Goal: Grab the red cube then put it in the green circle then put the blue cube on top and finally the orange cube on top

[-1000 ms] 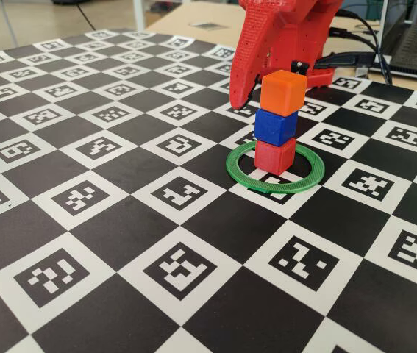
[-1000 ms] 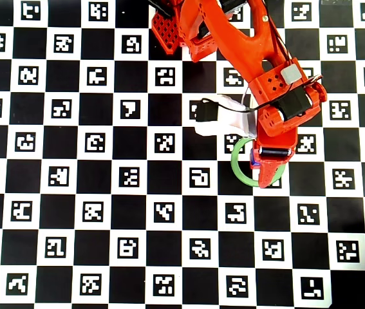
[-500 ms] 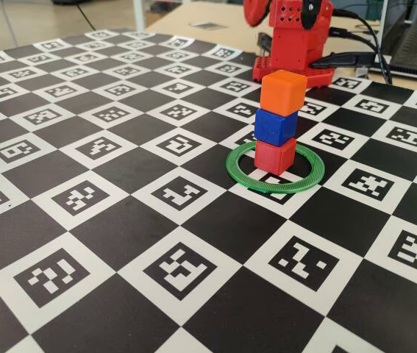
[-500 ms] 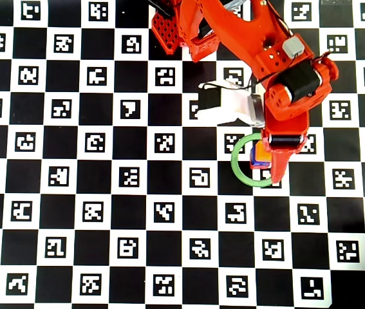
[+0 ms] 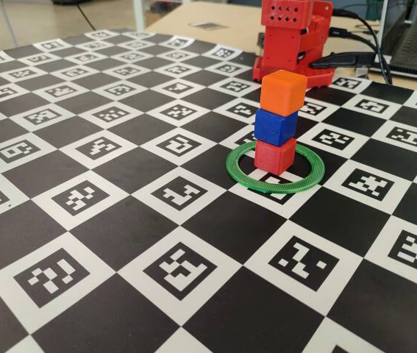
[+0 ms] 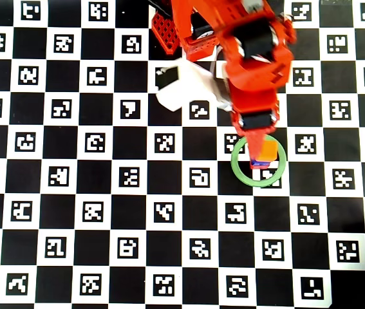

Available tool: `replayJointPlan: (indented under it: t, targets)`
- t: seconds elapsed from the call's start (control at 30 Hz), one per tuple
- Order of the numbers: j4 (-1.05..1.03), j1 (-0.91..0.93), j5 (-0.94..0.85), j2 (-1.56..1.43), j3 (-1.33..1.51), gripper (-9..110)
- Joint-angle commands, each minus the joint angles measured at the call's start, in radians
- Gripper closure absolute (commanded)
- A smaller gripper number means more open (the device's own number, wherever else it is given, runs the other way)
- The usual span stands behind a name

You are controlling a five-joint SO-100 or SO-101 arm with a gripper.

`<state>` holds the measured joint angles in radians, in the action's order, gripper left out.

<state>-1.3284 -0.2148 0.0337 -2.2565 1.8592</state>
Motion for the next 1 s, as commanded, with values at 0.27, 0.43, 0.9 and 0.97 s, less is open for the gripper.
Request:
replayJointPlan:
  t: [0.27, 0.43, 0.9, 0.97]
  targets:
    - [0.362, 0.193, -0.506, -0.33, 0.414, 107]
    - [0.514, 0.213, -0.785, -0.42, 0.607, 107]
    - [0.551, 0.218, -1.12, -0.715, 1.031, 107]
    - [0.505, 0.202, -1.134, -0.739, 1.055, 107]
